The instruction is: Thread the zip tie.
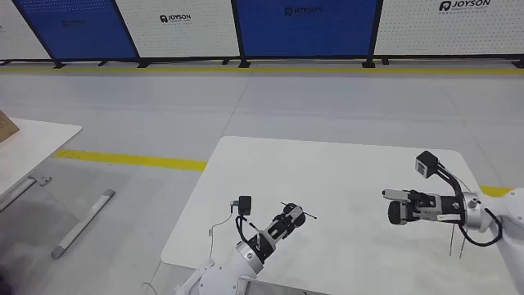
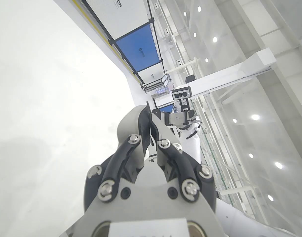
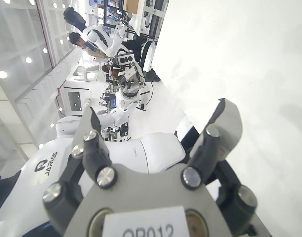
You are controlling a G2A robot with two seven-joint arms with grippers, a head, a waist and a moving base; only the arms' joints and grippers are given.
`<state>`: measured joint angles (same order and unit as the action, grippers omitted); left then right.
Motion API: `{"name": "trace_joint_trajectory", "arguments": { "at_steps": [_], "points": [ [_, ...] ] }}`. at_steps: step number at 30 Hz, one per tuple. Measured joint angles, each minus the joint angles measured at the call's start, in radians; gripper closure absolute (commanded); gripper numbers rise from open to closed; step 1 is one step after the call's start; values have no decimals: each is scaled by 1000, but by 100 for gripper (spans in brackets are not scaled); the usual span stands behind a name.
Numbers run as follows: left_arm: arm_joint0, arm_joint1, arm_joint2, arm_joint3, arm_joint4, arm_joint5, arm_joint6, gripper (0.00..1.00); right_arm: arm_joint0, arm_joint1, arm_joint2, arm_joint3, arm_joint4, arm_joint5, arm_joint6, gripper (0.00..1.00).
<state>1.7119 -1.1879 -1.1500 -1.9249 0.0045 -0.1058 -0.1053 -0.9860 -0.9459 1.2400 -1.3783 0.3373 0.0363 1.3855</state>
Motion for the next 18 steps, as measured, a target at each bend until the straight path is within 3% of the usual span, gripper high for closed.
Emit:
{"name": "trace_joint_trajectory", "arguments": {
  "at_steps": [6, 9, 12, 18],
  "points": [
    [0, 0, 0, 0, 0, 0, 0, 100, -10, 1, -17, -18, -4, 0, 4, 0],
    [0, 0, 0, 0, 0, 0, 0, 100, -15, 18, -16, -27, -29, 44, 5, 0],
    [0, 0, 0, 0, 0, 0, 0, 100, -23, 51, 14, -32, 22, 91, 5, 0],
    [0, 0, 0, 0, 0, 0, 0, 100, -58, 145, 77, -88, 47, 171, 5, 0]
  ]
}}
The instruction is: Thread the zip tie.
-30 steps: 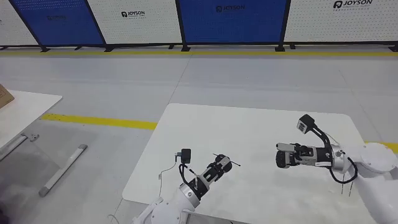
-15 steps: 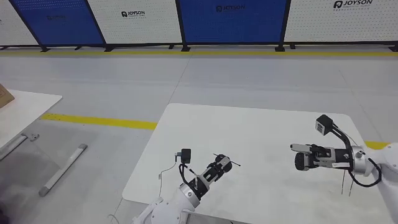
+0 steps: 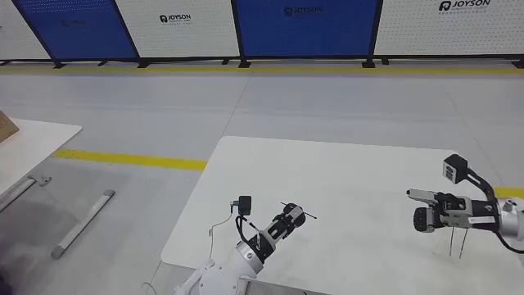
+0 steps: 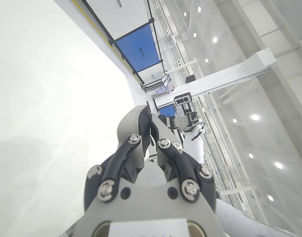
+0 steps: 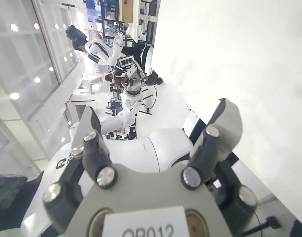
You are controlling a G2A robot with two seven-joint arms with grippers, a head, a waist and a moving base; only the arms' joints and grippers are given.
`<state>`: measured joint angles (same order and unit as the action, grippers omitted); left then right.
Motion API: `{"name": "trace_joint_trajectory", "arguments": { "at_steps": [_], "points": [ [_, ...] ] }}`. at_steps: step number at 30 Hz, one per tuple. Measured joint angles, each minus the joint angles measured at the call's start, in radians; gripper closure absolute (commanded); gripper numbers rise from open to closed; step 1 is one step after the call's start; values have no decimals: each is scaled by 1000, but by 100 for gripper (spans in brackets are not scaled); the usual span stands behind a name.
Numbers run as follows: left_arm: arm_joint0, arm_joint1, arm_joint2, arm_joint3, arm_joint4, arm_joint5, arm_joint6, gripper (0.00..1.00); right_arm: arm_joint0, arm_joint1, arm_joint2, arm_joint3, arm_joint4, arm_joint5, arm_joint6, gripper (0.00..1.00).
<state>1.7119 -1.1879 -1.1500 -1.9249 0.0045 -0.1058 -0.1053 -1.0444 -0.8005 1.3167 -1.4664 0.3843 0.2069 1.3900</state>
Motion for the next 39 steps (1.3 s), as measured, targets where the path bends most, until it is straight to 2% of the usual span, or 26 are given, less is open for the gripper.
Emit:
{"name": "trace_joint_trajectory", "arguments": {
  "at_steps": [2, 4, 16, 17, 19, 20, 24, 26, 28, 30, 33, 39],
  "points": [
    [0, 0, 0, 0, 0, 0, 0, 100, 1, 29, -21, -18, -6, 40, 0, 0],
    [0, 0, 0, 0, 0, 0, 0, 100, 18, 45, -46, -14, 19, 55, 0, 0],
    [0, 0, 0, 0, 0, 0, 0, 100, 13, 45, -43, -23, 2, 51, -21, 0],
    [0, 0, 0, 0, 0, 0, 0, 100, 6, 46, -39, -34, -19, 62, -53, 0],
    [0, 0, 0, 0, 0, 0, 0, 100, 0, 49, -35, -66, -46, 121, -132, 0],
    [0, 0, 0, 0, 0, 0, 0, 100, 2, 52, -35, -64, -52, 134, -142, 0],
    [0, 0, 0, 0, 0, 0, 0, 100, 28, 66, -43, -49, -114, 133, -74, 0],
    [0, 0, 0, 0, 0, 0, 0, 100, 45, 80, -66, -52, -203, 133, -8, 0],
    [0, 0, 0, 0, 0, 0, 0, 100, 73, 94, -116, -37, -264, 133, 22, 0],
    [0, 0, 0, 0, 0, 0, 0, 100, 111, 105, -168, -2, -249, 133, 4, 0],
    [0, 0, 0, 0, 0, 0, 0, 100, 182, 120, -264, 36, -154, 133, -1, 0],
    [0, 0, 0, 0, 0, 0, 0, 100, 185, 121, -267, 38, -147, 133, 0, 0]
  ]
}}
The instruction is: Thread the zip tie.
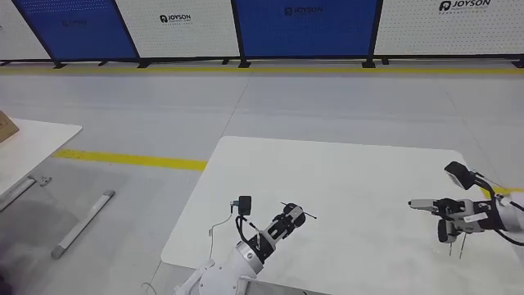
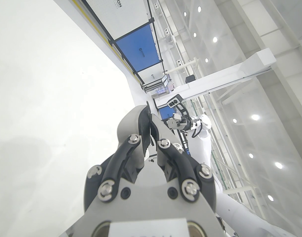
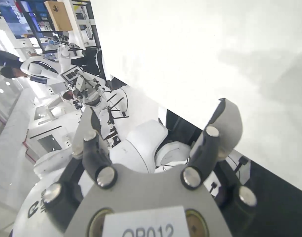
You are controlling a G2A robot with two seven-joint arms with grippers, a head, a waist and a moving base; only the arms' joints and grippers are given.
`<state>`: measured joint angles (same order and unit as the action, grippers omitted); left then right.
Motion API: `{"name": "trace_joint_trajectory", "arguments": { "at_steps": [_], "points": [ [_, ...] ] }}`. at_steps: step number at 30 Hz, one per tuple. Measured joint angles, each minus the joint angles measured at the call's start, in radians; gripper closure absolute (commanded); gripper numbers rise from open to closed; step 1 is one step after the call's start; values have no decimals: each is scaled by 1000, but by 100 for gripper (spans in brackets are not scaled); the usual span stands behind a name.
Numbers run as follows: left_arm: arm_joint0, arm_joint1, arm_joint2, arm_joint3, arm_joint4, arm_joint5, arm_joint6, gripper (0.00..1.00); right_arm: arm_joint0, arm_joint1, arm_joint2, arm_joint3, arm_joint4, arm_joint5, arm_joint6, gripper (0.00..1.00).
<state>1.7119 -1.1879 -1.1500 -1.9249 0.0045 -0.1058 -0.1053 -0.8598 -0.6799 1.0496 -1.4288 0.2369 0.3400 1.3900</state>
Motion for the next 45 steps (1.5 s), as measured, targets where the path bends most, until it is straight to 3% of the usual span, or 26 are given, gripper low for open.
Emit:
{"name": "trace_joint_trajectory", "arguments": {
  "at_steps": [6, 12, 16, 19, 22, 40, 45],
  "points": [
    [0, 0, 0, 0, 0, 0, 0, 100, -3, 0, -2, -4, -7, -3, -7, 0],
    [0, 0, 0, 0, 0, 0, 0, 100, 1, 18, 4, -47, -200, -5, -34, 0],
    [0, 0, 0, 0, 0, 0, 0, 100, 8, 31, 22, -21, -262, -52, 0, 0],
    [0, 0, 0, 0, 0, 0, 0, 100, 13, 37, -4, -7, -313, -72, 0, 0],
    [0, 0, 0, 0, 0, 0, 0, 100, 44, 35, -50, 9, -389, -37, -3, 0],
    [0, 0, 0, 0, 0, 0, 0, 100, 46, 35, -42, 13, -379, -47, -6, 0],
    [0, 0, 0, 0, 0, 0, 0, 100, 73, 42, -112, 15, -454, 2, 0, 0]
  ]
}}
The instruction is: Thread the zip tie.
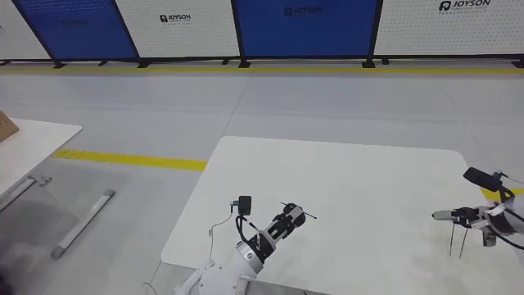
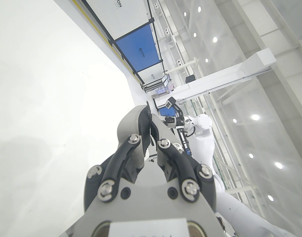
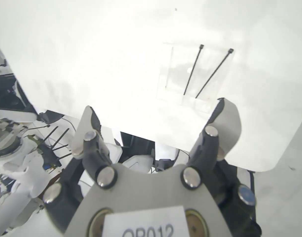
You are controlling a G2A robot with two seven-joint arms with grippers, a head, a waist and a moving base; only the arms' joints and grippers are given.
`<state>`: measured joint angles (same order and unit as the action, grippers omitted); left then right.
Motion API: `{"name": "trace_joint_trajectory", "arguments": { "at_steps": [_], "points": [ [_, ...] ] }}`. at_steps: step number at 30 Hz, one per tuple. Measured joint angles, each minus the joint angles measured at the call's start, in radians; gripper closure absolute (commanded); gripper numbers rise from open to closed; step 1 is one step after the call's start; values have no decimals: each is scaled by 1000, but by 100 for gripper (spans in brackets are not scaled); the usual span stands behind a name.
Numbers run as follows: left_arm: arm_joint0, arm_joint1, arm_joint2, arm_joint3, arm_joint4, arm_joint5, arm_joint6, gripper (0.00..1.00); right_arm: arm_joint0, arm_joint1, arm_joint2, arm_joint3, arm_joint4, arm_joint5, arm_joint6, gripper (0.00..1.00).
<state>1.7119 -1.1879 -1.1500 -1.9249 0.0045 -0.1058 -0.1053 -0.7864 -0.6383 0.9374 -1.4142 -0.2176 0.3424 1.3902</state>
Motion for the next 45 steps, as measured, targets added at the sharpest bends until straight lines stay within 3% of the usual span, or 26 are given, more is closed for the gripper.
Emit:
{"name": "trace_joint_trajectory", "arguments": {
  "at_steps": [3, 15, 20, 21, 22, 24, 26, 27, 30, 34, 36, 40, 45],
  "points": [
    [0, 0, 0, 0, 0, 0, 0, 100, 32, -1, -43, 21, 11, -2, 0, 0],
    [0, 0, 0, 0, 0, 0, 0, 100, 23, -7, -54, 16, 3, -4, -33, 0],
    [0, 0, 0, 0, 0, 0, 0, 100, 51, -19, -66, 60, -15, -2, -15, 0],
    [0, 0, 0, 0, 0, 0, 0, 100, 57, -23, -71, 69, -24, -2, -13, 21],
    [0, 0, 0, 0, 0, 0, 0, 100, 64, -28, -78, 80, -34, -2, -10, 27],
    [0, 0, 0, 0, 0, 0, 0, 100, 74, -35, -86, 96, -41, -2, -3, 26],
    [0, 0, 0, 0, 0, 0, 0, 100, 82, -42, -96, 111, -43, -2, 0, 54],
    [0, 0, 0, 0, 0, 0, 0, 100, 85, -45, -101, 117, -43, -2, 0, 59],
    [0, 0, 0, 0, 0, 0, 0, 100, 94, -51, -123, 129, -44, -2, 0, 65],
    [0, 0, 0, 0, 0, 0, 0, 100, 117, -58, -157, 152, -44, -2, 0, 62],
    [0, 0, 0, 0, 0, 0, 0, 100, 127, -61, -168, 165, -37, -2, 0, 73],
    [0, 0, 0, 0, 0, 0, 0, 100, 145, -66, -191, 194, -29, -2, 0, 68],
    [0, 0, 0, 0, 0, 0, 0, 100, 156, -70, -208, 221, -21, -2, 0, 70]
  ]
}}
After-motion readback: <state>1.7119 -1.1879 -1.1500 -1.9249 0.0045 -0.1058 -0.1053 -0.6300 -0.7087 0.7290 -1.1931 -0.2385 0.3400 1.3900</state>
